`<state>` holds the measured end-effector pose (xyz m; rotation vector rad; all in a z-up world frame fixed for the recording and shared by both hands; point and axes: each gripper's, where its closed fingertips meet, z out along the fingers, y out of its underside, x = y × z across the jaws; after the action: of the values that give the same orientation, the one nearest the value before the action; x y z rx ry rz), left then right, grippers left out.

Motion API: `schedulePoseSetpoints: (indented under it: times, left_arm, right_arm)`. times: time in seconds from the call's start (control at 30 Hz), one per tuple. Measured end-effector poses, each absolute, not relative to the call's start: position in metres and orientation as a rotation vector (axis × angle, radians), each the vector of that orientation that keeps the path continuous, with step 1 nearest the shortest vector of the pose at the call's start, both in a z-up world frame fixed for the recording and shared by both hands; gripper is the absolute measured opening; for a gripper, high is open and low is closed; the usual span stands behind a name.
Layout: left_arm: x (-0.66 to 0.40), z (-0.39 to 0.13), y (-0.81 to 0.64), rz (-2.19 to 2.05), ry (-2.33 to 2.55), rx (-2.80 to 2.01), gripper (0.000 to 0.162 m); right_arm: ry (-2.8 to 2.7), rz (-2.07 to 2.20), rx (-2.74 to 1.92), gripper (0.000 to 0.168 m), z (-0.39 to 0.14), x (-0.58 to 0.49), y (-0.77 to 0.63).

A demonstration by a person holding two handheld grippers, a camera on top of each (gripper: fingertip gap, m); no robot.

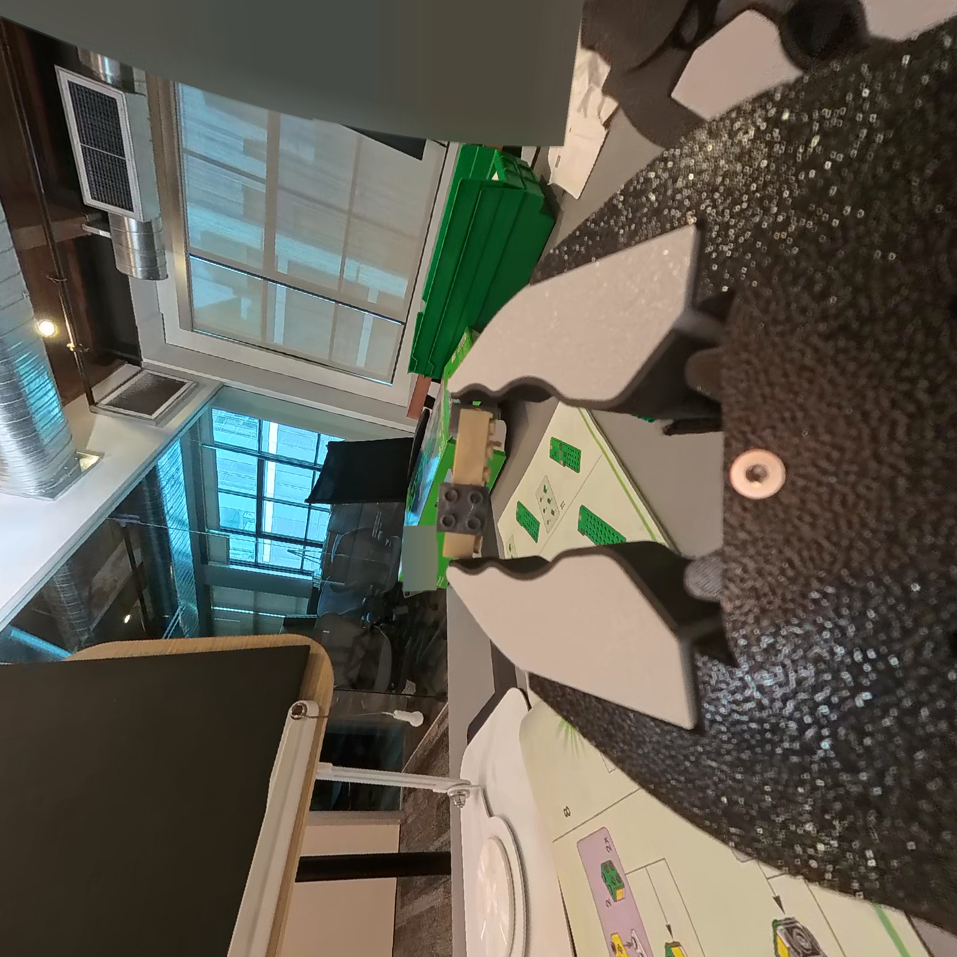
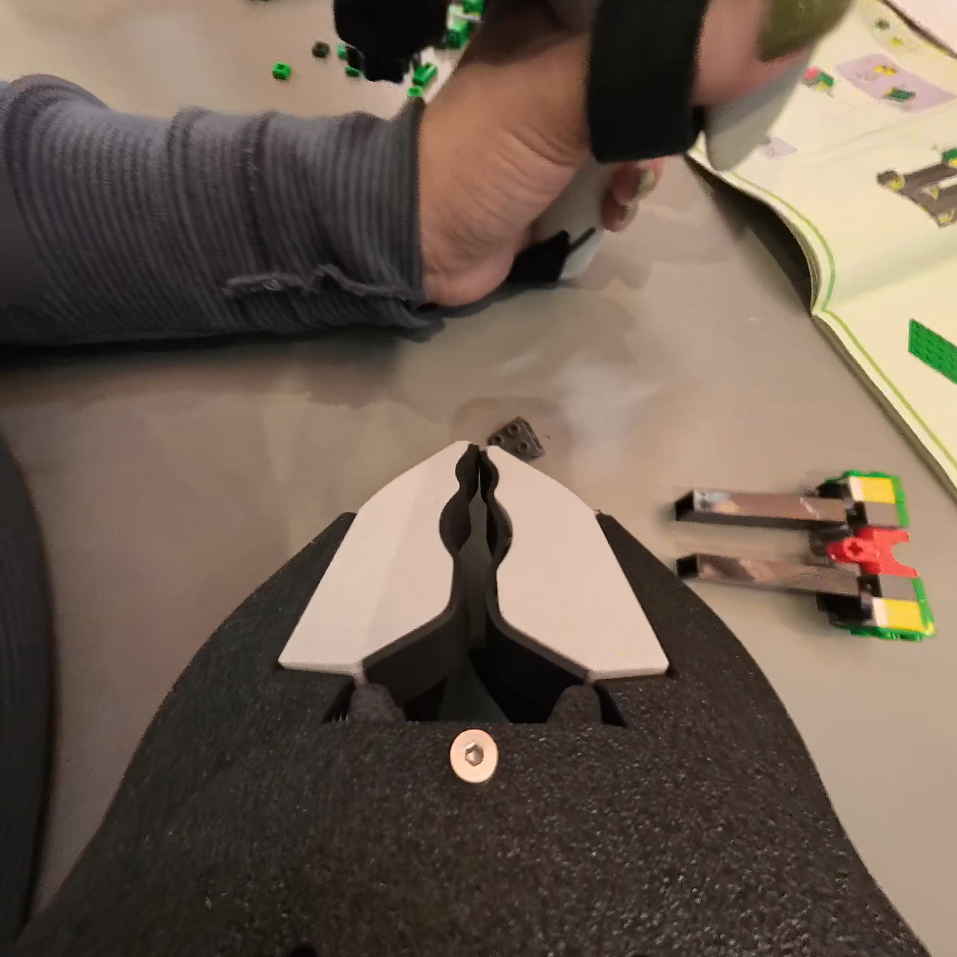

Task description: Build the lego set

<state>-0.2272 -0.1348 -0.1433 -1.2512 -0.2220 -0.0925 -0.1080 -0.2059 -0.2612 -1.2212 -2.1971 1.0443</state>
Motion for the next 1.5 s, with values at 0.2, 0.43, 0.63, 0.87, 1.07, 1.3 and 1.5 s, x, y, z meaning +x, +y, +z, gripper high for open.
schedulePoseSetpoints:
  times: [0.2,0.43,0.63,0.87,1.07,1.3,1.5]
  left_arm:
    - [-0.227,-0.144,-0.134,-0.094,-0.22,-1.254,0.057]
    - [-0.227,-0.144,-0.134,-0.097,-0.221,-1.254,0.057]
    - [-0.227,-0.144,-0.134,-0.1,-0.224,-1.252,0.057]
    - [-0.226,-0.144,-0.133,-0.105,-0.221,-1.257,0.057]
    - [-0.226,-0.144,-0.133,-0.11,-0.224,-1.257,0.057]
    - [-0.227,-0.145,-0.134,-0.111,-0.226,-1.259,0.057]
    - [-0.229,-0.145,-0.134,-0.114,-0.233,-1.256,0.057]
  right_arm:
    - [-2.204,0.943,-1.118,0.0,-0.263,-0.121,-0.223]
    - [-2.203,0.573,-1.038,0.0,-0.272,-0.13,-0.213]
    - [-2.218,0.503,-1.054,0.0,-0.274,-0.12,-0.204]
    - [-2.205,0.472,-1.099,0.0,-0.272,-0.111,-0.179]
    - [-2.193,0.646,-0.918,0.01,-0.249,-0.116,-0.161]
    - [-2.323,1.048,-1.1,0.021,-0.241,-0.117,-0.169]
    - [-2.509,1.022,-0.718,0.017,-0.244,-0.109,-0.182]
